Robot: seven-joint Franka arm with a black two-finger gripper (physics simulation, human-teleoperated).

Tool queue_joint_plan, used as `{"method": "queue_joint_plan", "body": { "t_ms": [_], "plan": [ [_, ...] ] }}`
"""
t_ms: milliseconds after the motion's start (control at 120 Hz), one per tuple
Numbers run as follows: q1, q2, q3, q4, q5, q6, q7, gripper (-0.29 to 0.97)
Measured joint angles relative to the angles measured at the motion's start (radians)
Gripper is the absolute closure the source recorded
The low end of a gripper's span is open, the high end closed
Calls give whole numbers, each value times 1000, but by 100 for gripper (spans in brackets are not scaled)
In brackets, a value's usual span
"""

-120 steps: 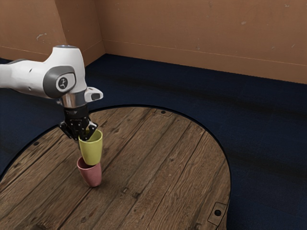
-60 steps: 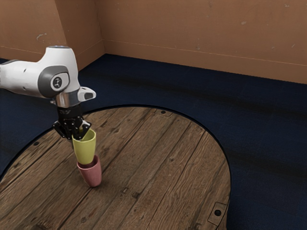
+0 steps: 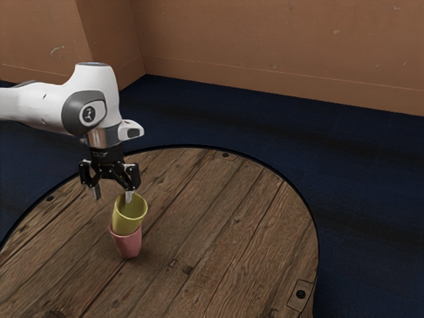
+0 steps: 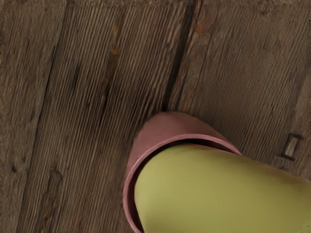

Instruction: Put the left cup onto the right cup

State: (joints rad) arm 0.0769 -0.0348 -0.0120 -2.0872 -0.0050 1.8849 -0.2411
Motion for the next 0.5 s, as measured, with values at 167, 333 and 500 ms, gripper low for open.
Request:
{"method": "queue_joint_plan", "body": {
  "t_ms": [167,333,500],
  "plan": [
    [19,-1,-1,124,17,-68,2,3],
    [21,-2,-3,190,33,-128,4,1],
    [9,-4,-5,249,44,-179,6,1]
  ]
}}
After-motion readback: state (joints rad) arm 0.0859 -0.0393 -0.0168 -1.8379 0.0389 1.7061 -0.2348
